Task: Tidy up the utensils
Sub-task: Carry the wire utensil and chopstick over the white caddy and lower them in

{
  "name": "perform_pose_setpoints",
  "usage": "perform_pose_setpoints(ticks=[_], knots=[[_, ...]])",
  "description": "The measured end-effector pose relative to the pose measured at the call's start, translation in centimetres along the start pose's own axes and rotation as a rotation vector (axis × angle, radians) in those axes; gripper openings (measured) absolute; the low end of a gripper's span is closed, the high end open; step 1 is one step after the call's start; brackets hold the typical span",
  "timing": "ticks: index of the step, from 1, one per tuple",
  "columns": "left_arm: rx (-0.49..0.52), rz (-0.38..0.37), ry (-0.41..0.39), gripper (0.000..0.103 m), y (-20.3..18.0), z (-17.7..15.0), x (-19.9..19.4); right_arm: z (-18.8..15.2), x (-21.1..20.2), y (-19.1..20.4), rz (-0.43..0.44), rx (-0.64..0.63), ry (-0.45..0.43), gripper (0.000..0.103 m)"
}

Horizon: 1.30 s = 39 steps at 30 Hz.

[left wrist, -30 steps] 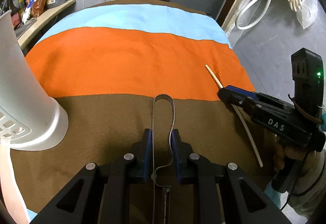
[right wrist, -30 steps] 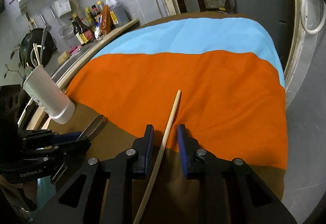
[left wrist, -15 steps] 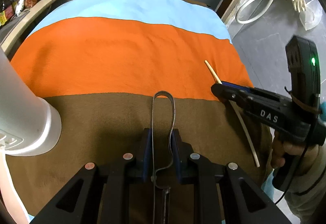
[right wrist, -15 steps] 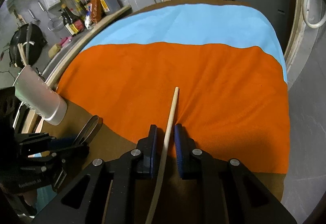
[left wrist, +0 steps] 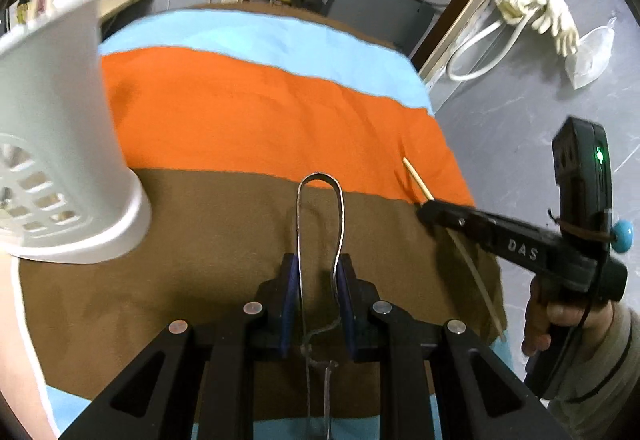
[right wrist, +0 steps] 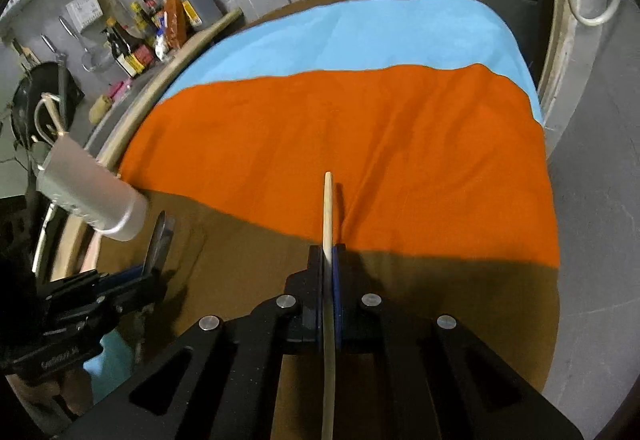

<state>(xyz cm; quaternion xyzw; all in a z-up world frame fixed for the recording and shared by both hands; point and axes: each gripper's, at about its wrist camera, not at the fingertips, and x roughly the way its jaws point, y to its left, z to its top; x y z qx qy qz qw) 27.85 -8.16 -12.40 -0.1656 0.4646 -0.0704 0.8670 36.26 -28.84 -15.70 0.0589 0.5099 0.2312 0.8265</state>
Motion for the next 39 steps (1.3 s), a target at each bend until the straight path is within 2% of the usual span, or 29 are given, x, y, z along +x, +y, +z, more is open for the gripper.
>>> perform_pose_setpoints(ticks=[4,11,17,25,32,39], knots=[[0.037,-0.025,-0.086,0.018,0.1,0.2,-2.3,-0.8,-1.9,0.8,0.024,0.011,-0.088,0.004],[0.105,-0.069,-0.248,0.018,0.3,1.5,-7.4,-0.7,-6.5,4.4,0.115,0.021,-0.394,0.005],[0.115,-0.092,-0.324,0.018,2.1,3.6,-10.8,0.7,-8.9,8.0,0.134,0.005,-0.572,0.005],[0.123,-0.076,-0.395,0.018,5.4,5.7,-15.9,2.1,-10.1,13.7,0.195,-0.008,-0.745,0.005],[0.086,-0.034,-0.476,0.018,8.8,6.9,-20.4,3.7,-9.4,18.6,0.295,-0.032,-0.829,0.005],[0.034,0.071,-0.578,0.018,13.0,8.3,-23.3,5.9,-7.6,22.7,0.373,-0.042,-0.901,0.005]])
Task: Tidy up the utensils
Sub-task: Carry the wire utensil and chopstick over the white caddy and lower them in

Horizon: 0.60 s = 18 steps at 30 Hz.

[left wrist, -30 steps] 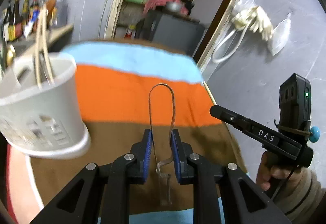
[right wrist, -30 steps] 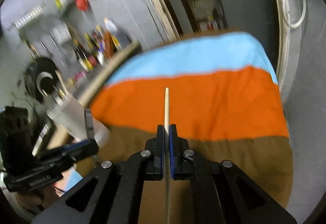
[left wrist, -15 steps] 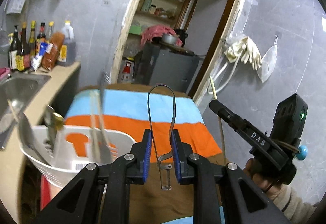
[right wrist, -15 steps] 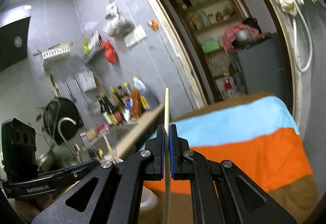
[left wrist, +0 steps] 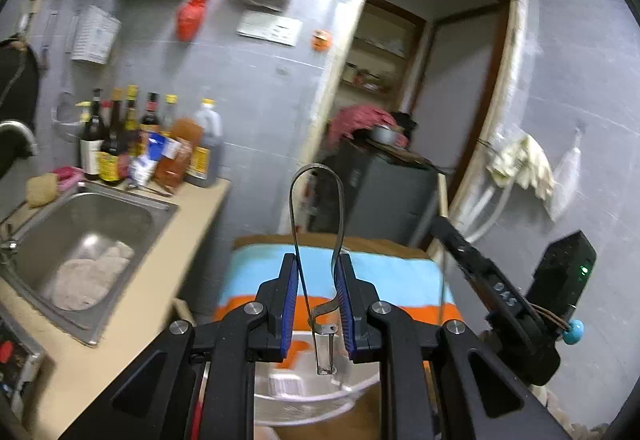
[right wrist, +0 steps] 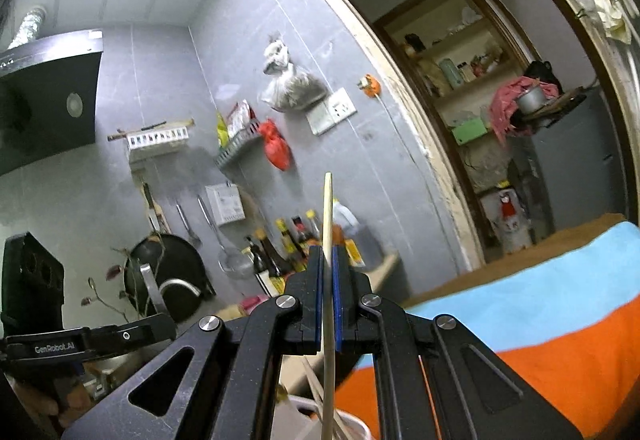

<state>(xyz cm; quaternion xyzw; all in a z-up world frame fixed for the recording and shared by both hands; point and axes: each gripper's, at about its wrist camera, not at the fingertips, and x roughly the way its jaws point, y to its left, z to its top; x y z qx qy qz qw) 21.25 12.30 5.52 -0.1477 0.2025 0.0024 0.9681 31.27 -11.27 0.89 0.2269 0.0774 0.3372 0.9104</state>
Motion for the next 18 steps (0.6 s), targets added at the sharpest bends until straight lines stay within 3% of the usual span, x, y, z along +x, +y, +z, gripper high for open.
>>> perform_pose_setpoints(ticks=[7,18], knots=[[-0.074,0.075,0.014,0.018,4.3,-0.7,1.1,-1.8,2.6,0.1,-0.012,0.01,-0.017,0.005],[-0.077,0.088,0.073,0.018,5.1,-3.3,3.3,-3.8,3.7,-0.7,-0.09,-0.019,-0.024,0.005]])
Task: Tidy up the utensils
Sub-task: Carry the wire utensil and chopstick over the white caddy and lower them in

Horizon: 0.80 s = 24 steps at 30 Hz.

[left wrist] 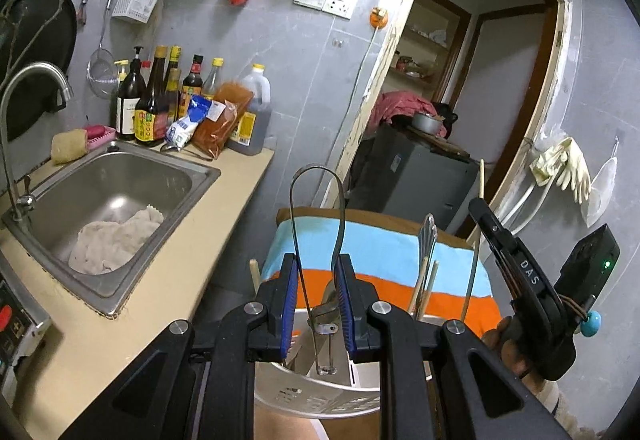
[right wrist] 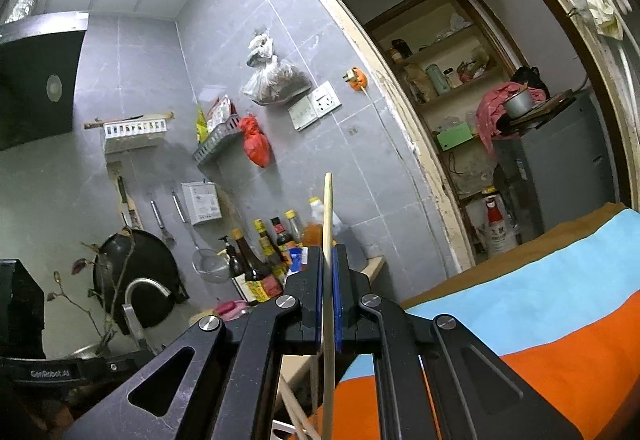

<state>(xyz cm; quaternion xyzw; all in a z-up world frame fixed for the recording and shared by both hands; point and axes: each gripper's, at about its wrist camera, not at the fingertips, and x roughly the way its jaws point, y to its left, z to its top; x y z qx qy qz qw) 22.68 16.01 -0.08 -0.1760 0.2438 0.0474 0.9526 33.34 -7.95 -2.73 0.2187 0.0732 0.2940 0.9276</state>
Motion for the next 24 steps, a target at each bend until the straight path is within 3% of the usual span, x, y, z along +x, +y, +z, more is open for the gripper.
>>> perform_pose_setpoints(ticks=[8,24], knots=[[0.0,0.008,0.035,0.018,0.0,-1.1,0.9,-0.8,0.2,0.1,-0.048,-0.037,0.021,0.005],[0.022,-0.014,0.026,0.018,-0.3,-1.1,1.3,-1.1,-0.9,-0.9,-0.069,-0.015,0.032,0.005]])
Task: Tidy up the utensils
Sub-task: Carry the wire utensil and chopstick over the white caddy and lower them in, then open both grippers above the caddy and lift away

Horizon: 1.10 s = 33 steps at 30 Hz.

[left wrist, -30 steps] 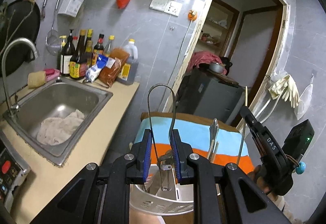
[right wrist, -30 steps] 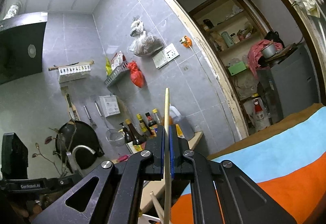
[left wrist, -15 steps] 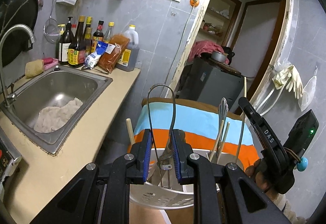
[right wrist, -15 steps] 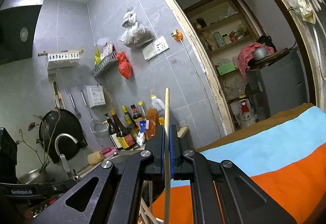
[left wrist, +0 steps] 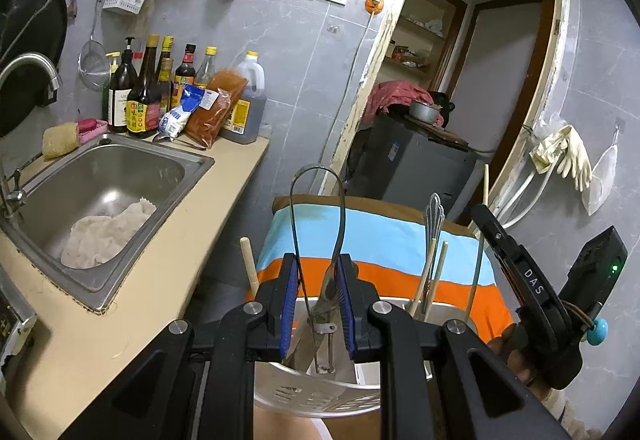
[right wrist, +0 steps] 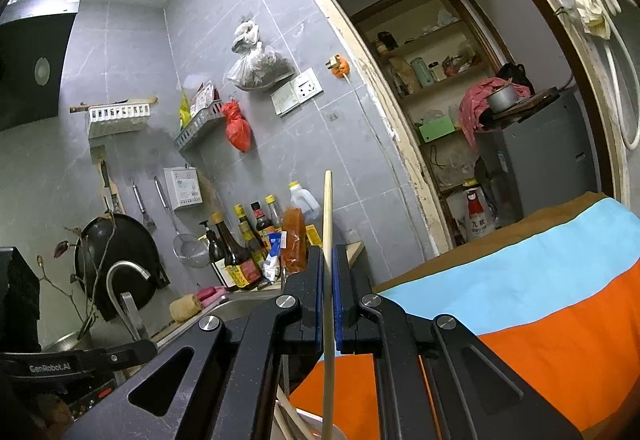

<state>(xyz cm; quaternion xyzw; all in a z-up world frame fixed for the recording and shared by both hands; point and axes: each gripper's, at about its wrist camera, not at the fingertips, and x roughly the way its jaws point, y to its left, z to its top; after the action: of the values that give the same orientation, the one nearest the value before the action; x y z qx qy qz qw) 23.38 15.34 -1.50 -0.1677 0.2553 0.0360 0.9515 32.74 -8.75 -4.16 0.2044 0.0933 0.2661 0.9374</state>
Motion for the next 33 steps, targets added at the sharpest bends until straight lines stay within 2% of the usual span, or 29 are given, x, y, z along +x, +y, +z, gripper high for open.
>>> perform_pose_setpoints(ticks=[17,20,22,25,29,33], knots=[[0.026,-0.024,0.014,0.018,0.0,0.4,-0.1,-0.8,-0.9,0.2,0.0,-0.019,0.05,0.006],[0.027,-0.032,0.023,0.02,0.1,0.5,-0.1,-0.9,-1.1,0.6,0.001,-0.033,0.065,0.019],[0.026,-0.047,0.026,0.029,0.1,0.5,-0.2,-0.8,-1.3,0.7,0.0,-0.035,0.071,0.028],[0.026,-0.062,0.035,0.037,0.0,0.4,-0.1,-0.7,-1.8,0.8,-0.01,-0.039,0.079,0.029],[0.028,-0.07,0.056,0.038,-0.4,0.1,0.1,-0.4,-2.9,0.8,-0.031,-0.042,0.086,0.037],[0.02,-0.08,0.05,0.045,-1.0,-0.2,-0.4,0.4,-4.5,0.6,-0.058,-0.059,0.086,0.04]])
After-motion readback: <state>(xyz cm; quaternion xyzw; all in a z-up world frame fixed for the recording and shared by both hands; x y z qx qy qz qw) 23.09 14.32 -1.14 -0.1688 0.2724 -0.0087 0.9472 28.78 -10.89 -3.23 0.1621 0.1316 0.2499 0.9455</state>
